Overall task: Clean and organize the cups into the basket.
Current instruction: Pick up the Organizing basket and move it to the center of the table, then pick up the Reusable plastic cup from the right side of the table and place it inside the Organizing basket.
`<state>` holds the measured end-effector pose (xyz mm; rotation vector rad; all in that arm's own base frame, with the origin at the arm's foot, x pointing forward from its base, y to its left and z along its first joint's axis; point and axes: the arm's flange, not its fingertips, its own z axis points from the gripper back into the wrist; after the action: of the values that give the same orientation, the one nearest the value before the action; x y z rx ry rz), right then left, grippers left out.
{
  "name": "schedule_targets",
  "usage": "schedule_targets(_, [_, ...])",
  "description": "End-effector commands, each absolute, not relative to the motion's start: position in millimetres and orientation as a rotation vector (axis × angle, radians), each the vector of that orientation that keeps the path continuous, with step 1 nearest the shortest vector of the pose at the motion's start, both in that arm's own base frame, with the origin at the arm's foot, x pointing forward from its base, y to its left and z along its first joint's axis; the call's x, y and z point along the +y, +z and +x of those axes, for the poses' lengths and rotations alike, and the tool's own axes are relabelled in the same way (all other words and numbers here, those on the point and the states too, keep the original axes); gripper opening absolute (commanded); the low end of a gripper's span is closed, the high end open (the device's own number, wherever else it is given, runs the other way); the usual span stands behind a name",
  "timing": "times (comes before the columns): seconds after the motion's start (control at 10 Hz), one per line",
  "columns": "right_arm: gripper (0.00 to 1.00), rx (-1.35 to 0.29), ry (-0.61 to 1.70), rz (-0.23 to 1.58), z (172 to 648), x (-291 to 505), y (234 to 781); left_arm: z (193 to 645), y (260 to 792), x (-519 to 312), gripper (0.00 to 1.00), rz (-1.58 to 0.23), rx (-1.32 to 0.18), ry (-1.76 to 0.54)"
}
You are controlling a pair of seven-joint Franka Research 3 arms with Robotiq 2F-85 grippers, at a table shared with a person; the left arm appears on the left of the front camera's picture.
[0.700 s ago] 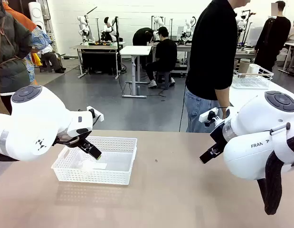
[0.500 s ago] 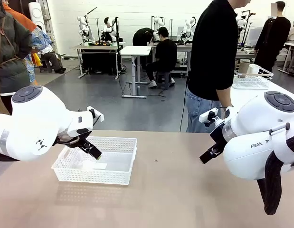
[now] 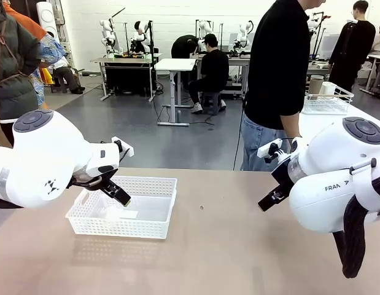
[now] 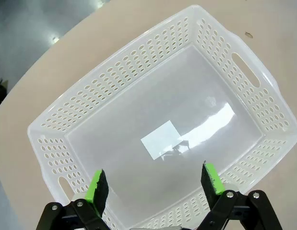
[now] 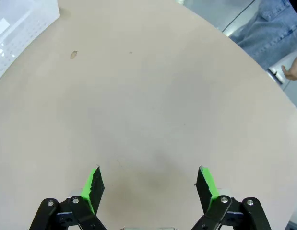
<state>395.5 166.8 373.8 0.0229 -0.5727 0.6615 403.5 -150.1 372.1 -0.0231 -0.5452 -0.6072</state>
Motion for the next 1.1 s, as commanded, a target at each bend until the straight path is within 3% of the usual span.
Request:
schedule_targets(0.0, [1.0, -0.573, 0.662, 0.023, 395.5, 166.8, 373.8, 403.5, 372.1, -150.0, 1.0, -0.023, -0.545, -0.607])
schedule_targets(1.0, [1.0, -0.573, 0.662, 0.023, 395.5, 166.8, 373.8, 403.5, 372.1, -150.0, 1.0, -0.023, -0.545, -0.607])
